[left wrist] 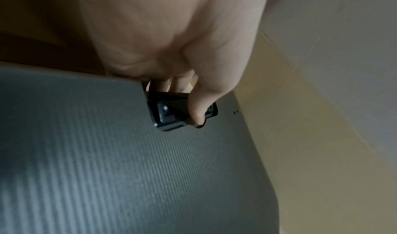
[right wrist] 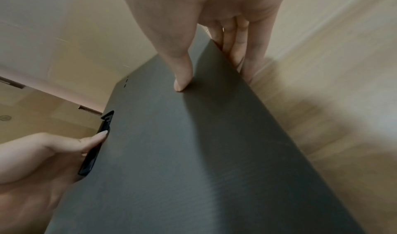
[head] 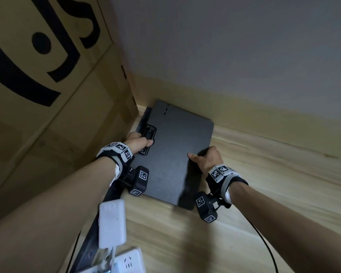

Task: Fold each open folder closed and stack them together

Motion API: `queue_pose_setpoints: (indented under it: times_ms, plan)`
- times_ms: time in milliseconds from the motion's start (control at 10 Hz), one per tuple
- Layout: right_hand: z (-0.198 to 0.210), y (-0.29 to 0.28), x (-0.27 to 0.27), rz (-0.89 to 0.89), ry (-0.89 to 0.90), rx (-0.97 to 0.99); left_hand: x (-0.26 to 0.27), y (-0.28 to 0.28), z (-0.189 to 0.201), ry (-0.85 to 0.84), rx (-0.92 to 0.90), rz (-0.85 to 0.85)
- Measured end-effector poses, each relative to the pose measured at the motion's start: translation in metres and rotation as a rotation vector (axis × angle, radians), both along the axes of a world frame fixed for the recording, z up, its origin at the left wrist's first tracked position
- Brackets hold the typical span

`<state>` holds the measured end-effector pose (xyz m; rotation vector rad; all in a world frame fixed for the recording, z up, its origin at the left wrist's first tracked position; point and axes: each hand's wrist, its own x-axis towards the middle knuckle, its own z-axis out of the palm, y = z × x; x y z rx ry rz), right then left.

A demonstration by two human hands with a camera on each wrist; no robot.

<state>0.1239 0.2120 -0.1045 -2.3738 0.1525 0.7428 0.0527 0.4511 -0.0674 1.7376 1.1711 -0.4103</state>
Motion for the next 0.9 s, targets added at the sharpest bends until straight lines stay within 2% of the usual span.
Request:
queue_pose_setpoints:
  times_ms: [200, 300, 400, 500, 600, 700, 800, 900]
  plan:
    - [0.009, 0.006, 0.001, 0.025, -0.002, -0.061, 0.014, -0.001, 0.002, 0.051, 0.078, -0.011]
    - [0.013, 0.005, 0.001, 0.048, -0.002, -0.087, 0.010, -0.008, 0.004, 0.044, 0.155, -0.046]
    - [0.017, 0.006, 0.000, 0.079, -0.025, -0.079, 0.003, -0.015, 0.008, 0.015, 0.330, -0.158]
    - [0.021, 0.007, -0.002, 0.100, -0.052, -0.072, 0.000, -0.018, 0.013, -0.012, 0.344, -0.148]
    - [0.021, 0.002, -0.003, 0.067, -0.023, -0.003, 0.000, -0.019, 0.016, -0.075, 0.216, -0.052]
    - [0.026, -0.009, -0.007, 0.037, 0.012, 0.110, -0.006, -0.024, 0.025, -0.121, 0.163, -0.006]
    - [0.032, -0.027, -0.013, -0.001, 0.026, 0.214, -0.014, -0.035, 0.031, -0.190, 0.217, 0.000]
    - [0.036, -0.056, -0.020, -0.052, 0.015, 0.265, -0.024, -0.061, 0.037, -0.255, 0.401, -0.053]
